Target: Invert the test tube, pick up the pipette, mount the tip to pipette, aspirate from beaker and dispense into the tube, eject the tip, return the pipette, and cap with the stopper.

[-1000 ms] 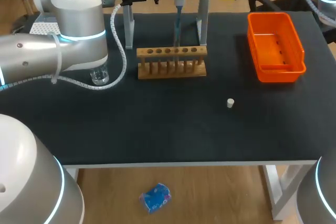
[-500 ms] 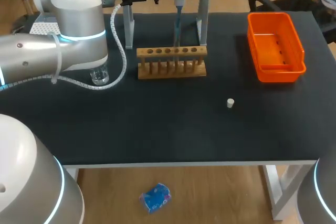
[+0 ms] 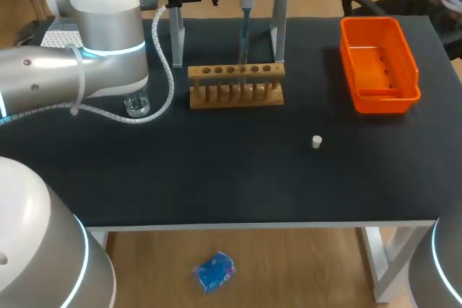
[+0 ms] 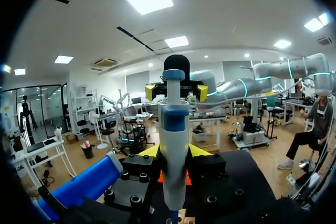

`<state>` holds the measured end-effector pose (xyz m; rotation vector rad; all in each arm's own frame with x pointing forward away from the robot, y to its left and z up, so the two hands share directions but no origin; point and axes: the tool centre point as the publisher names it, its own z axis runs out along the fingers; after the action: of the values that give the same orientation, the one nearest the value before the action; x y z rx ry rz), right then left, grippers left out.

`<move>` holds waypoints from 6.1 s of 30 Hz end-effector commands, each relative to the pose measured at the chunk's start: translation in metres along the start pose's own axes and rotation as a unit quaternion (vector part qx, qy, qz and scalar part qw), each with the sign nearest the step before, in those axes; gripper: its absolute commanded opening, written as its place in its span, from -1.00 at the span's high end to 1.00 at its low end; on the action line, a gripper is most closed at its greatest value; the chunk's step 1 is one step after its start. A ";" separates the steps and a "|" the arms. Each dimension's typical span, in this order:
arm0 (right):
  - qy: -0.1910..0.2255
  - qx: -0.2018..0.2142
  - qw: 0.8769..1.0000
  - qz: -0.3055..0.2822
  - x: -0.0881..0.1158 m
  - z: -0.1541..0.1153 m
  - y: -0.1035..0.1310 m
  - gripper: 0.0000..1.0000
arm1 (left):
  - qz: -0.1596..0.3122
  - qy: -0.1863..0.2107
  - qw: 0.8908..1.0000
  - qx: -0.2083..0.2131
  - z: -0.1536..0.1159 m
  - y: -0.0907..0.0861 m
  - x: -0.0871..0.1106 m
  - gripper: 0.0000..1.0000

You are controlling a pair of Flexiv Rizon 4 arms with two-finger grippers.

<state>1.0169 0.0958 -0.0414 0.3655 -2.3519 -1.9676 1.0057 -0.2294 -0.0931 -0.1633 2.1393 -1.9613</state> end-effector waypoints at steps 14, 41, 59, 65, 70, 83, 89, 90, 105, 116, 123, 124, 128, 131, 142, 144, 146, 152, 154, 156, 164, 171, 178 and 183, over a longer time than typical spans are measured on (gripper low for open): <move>0.035 -0.038 0.999 -0.016 -0.006 0.020 0.032 1.00 | 0.000 0.000 1.000 -0.001 0.000 -0.001 0.000 1.00; 0.072 -0.076 0.994 -0.010 -0.016 0.050 0.051 1.00 | 0.000 0.000 1.000 -0.001 0.000 -0.001 0.000 1.00; 0.115 -0.093 0.989 0.009 -0.017 0.080 0.049 1.00 | 0.000 0.000 1.000 -0.001 0.000 -0.001 0.000 1.00; 0.121 -0.098 0.988 0.009 -0.018 0.085 0.049 1.00 | 0.000 0.000 1.000 -0.001 0.000 -0.001 0.000 1.00; 0.124 -0.098 0.987 0.010 -0.018 0.087 0.048 1.00 | 0.000 0.000 1.000 -0.001 0.000 -0.001 0.000 1.00; 0.133 -0.099 0.986 0.018 -0.016 0.091 0.043 1.00 | 0.000 0.000 1.000 -0.001 0.000 -0.001 0.000 1.00; 0.131 -0.099 0.986 0.022 -0.015 0.090 0.040 1.00 | 0.000 0.000 1.000 -0.001 0.000 -0.001 0.000 1.00; 0.130 -0.099 0.986 0.022 -0.015 0.090 0.039 1.00 | 0.000 0.000 1.000 -0.001 0.000 -0.001 0.000 1.00; 0.129 -0.101 0.986 0.028 -0.013 0.090 0.034 1.00 | 0.000 0.000 1.000 -0.001 0.000 -0.001 0.000 1.00; 0.129 -0.102 0.986 0.034 -0.011 0.091 0.028 1.00 | 0.000 0.000 1.000 -0.001 0.000 -0.001 0.000 1.00; 0.129 -0.104 0.985 0.038 -0.010 0.092 0.024 1.00 | 0.000 0.000 1.000 -0.001 0.000 -0.001 0.000 1.00; 0.129 -0.104 0.985 0.039 -0.010 0.092 0.024 1.00 | 0.000 0.000 1.000 -0.001 0.000 -0.001 0.000 1.00; 0.129 -0.106 0.985 0.043 -0.009 0.093 0.021 1.00 | 0.000 0.000 1.000 -0.001 0.000 -0.001 0.000 1.00; 0.130 -0.106 0.985 0.045 -0.008 0.094 0.019 1.00 | 0.000 0.000 1.000 -0.001 0.000 -0.001 0.000 1.00; 0.130 -0.111 0.984 0.051 -0.006 0.094 0.014 1.00 | 0.000 0.000 1.000 -0.001 0.000 -0.001 0.000 1.00; 0.130 -0.111 0.984 0.050 -0.006 0.094 0.015 1.00 | 0.000 0.000 1.000 -0.001 0.000 -0.001 0.000 1.00; 0.130 -0.111 0.984 0.048 -0.007 0.094 0.016 1.00 | 0.000 0.000 1.000 -0.001 0.000 -0.001 0.000 1.00; 0.133 -0.107 0.985 0.035 -0.009 0.094 0.027 1.00 | 0.000 0.000 1.000 -0.001 0.000 -0.001 0.000 1.00; 0.134 -0.106 0.985 0.032 -0.009 0.093 0.030 1.00 | 0.000 0.000 1.000 -0.001 0.000 -0.001 0.000 1.00; 0.134 -0.104 0.985 0.029 -0.010 0.093 0.032 1.00 | 0.000 0.000 1.000 -0.001 0.000 -0.001 0.000 1.00; 0.134 -0.096 0.986 0.013 -0.013 0.090 0.045 1.00 | 0.000 0.000 1.000 -0.001 0.000 -0.001 0.000 1.00; 0.134 -0.086 0.987 -0.001 -0.016 0.085 0.059 1.00 | 0.000 0.000 1.000 -0.001 0.000 -0.001 0.000 1.00; 0.136 -0.080 0.988 -0.006 -0.017 0.083 0.065 1.00 | 0.000 0.000 1.000 -0.001 0.000 -0.001 0.000 1.00; 0.119 -0.054 0.991 0.005 -0.010 0.066 0.068 -0.87 | 0.000 0.000 1.000 -0.001 0.000 -0.001 0.000 1.00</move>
<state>1.0084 0.1856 0.0069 0.5633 -2.0419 -1.9410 1.0058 -0.2295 -0.0934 -0.1630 2.1380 -1.9623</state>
